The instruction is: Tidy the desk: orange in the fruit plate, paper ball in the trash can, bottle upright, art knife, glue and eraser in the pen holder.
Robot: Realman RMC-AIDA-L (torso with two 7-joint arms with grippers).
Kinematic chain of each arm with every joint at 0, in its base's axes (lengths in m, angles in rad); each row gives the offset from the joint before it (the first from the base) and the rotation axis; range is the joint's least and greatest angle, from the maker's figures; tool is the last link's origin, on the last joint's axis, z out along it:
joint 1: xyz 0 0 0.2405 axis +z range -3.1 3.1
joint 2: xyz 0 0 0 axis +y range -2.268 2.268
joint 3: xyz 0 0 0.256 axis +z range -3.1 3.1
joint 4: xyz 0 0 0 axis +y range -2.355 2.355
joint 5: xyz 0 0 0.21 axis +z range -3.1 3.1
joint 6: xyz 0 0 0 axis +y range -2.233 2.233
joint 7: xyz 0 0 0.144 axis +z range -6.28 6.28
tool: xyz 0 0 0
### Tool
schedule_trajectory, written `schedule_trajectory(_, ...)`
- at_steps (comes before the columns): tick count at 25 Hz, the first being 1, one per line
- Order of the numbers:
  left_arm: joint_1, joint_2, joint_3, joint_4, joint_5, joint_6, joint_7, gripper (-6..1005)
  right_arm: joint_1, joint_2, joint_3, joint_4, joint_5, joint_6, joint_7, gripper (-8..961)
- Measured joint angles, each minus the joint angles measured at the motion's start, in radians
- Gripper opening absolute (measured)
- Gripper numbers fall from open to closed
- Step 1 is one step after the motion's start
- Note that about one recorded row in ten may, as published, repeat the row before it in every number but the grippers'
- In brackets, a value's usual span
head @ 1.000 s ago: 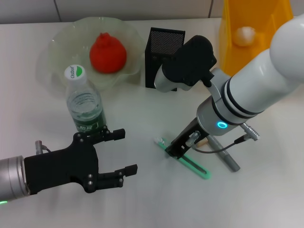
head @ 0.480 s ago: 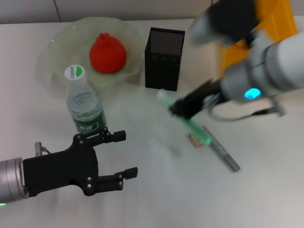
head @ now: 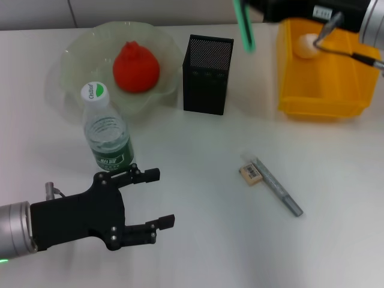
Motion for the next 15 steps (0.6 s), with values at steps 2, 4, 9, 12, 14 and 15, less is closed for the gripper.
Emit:
schedule_trajectory(2, -0.001, -0.001, 0.003, -0.002, 0.0, -0.002, 0.001, 813, 0.045, 0.0, 0.003, 0.183, 0.244, 0.003, -0.277, 196)
schedule_trajectory(4, -0.005, -0.001, 0.004, -0.014, 0.0, -0.002, 0.008, 813, 0.107, -0.001, 0.004, 0.36, 0.427, -0.007, -0.499, 199)
schedule_trajectory(9, -0.007, -0.001, 0.004, -0.024, 0.001, -0.003, 0.017, 813, 0.307, -0.003, 0.026, 0.755, 0.607, -0.02, -0.772, 207)
schedule_trajectory(12, -0.008, -0.001, 0.004, -0.025, 0.001, -0.003, 0.017, 813, 0.424, 0.0, 0.071, 0.946, 0.608, -0.016, -0.857, 212)
schedule_trajectory(14, -0.008, -0.001, 0.004, -0.025, 0.001, -0.003, 0.017, 813, 0.44, 0.0, 0.075, 0.968, 0.608, -0.015, -0.867, 215)
schedule_trajectory(15, -0.008, -0.001, 0.004, -0.025, 0.001, -0.003, 0.017, 813, 0.448, 0.001, 0.075, 0.978, 0.608, -0.015, -0.871, 217)
